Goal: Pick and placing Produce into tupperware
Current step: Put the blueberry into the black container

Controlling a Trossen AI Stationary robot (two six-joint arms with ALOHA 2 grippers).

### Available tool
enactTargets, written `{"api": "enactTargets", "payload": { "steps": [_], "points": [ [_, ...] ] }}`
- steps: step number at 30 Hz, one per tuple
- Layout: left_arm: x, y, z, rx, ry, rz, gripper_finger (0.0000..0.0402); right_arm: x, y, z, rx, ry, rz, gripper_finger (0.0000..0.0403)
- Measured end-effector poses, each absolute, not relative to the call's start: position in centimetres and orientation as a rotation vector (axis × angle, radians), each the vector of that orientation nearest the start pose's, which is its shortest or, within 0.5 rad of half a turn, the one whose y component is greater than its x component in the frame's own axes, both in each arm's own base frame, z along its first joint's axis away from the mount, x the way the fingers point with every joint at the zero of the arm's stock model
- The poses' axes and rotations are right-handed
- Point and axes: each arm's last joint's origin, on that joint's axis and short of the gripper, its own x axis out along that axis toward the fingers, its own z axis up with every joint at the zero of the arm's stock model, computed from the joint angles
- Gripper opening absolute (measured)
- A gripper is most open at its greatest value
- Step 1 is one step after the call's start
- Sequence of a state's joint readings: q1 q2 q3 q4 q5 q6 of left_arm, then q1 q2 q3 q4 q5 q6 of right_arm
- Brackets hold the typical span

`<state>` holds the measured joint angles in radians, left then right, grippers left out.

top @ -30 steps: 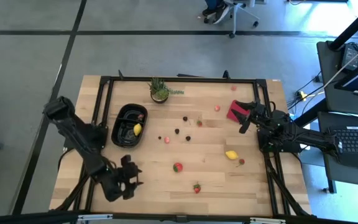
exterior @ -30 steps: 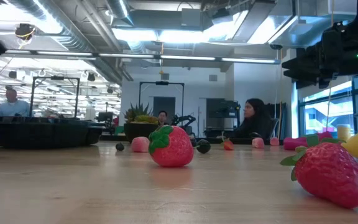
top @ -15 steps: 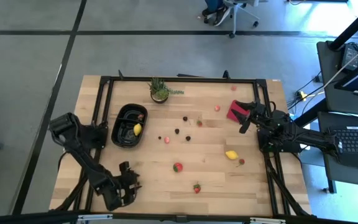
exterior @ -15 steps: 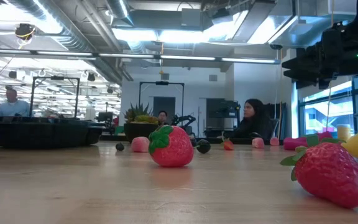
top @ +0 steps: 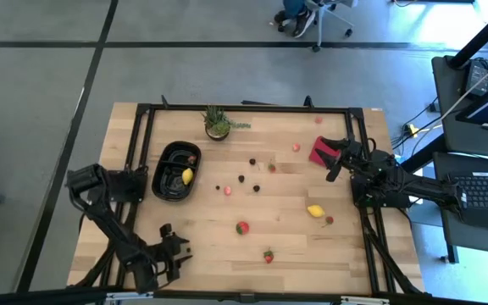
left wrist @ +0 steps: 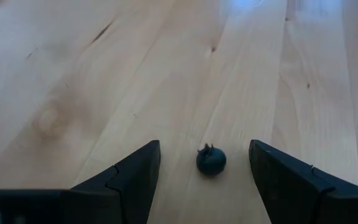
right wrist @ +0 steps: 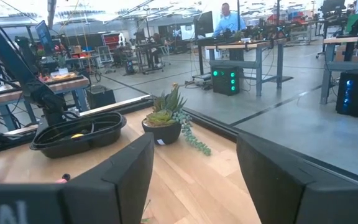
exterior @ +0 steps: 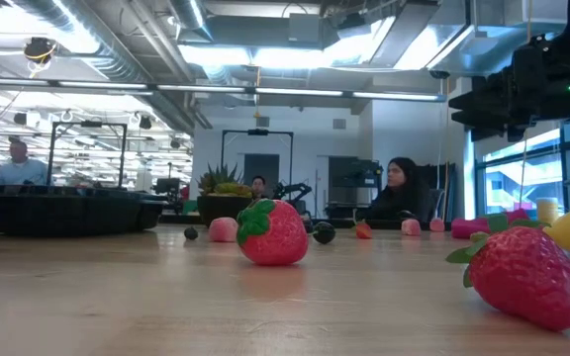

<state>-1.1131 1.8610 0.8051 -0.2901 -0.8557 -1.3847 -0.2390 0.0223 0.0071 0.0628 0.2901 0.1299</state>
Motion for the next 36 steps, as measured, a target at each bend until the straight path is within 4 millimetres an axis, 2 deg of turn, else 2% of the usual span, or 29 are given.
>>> {"api": "enactTargets", "payload": {
  "steps": [9, 18, 24, 36],
  "points": [
    [13.9, -25.1, 8.6, -0.24, 0.634, 0.304, 0.0239, 9.3, -3.1, 17.0, 0.126, -0.082, -0.526, 0.0232],
    [13.7, -25.2, 6.7, -0.156, 0.567, 0.327, 0.0239, 9.3, -3.1, 17.0, 0.15, -0.089, -0.524, 0.0232],
    [13.2, -25.6, 6.6, -0.166, 0.476, 0.311, 0.0239, 9.3, -3.1, 17.0, 0.15, -0.088, -0.525, 0.0232],
    [13.3, -25.8, 6.7, -0.189, 0.465, 0.302, 0.0239, 9.3, -3.1, 17.0, 0.147, -0.087, -0.525, 0.0232]
  ]
}}
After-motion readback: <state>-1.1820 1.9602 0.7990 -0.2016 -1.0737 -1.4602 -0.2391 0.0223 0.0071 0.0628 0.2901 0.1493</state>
